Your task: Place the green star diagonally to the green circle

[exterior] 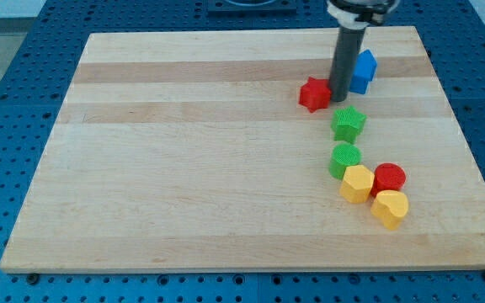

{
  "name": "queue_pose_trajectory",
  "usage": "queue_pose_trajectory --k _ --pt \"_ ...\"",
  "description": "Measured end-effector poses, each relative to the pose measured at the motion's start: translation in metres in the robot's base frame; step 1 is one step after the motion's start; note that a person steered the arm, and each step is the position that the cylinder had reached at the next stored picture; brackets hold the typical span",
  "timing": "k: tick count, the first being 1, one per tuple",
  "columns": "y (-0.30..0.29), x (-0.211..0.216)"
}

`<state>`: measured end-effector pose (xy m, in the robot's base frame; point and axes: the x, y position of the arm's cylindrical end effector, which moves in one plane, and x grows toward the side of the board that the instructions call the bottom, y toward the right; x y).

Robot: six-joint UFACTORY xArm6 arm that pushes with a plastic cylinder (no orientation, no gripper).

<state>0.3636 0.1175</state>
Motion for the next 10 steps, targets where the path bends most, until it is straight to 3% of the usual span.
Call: queue_pose_trajectory --k 3,6,8,10 --pt "-0.067 0.018" --pt "0.035 0.019" --pt "0.031 0.083" --pt "-0.015 0.108"
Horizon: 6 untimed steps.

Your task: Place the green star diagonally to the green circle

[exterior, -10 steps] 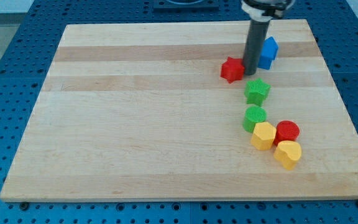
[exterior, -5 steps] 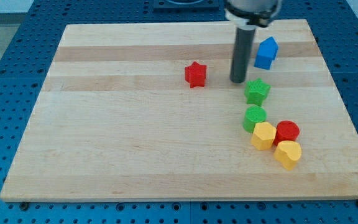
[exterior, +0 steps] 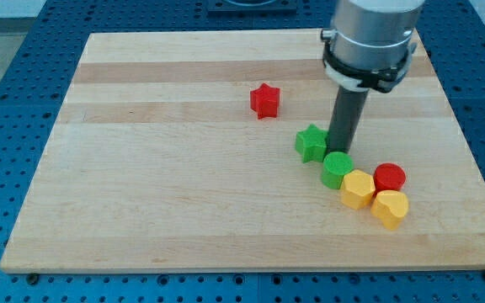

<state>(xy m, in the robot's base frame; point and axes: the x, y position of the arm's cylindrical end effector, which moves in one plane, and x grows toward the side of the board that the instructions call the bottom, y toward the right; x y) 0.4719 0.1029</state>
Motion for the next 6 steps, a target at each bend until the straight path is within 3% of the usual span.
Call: queue_pose_trajectory --k 2,4,6 --pt "-0.043 0.0" --pt "0.031 -0.006" --pt "0.107 0.032"
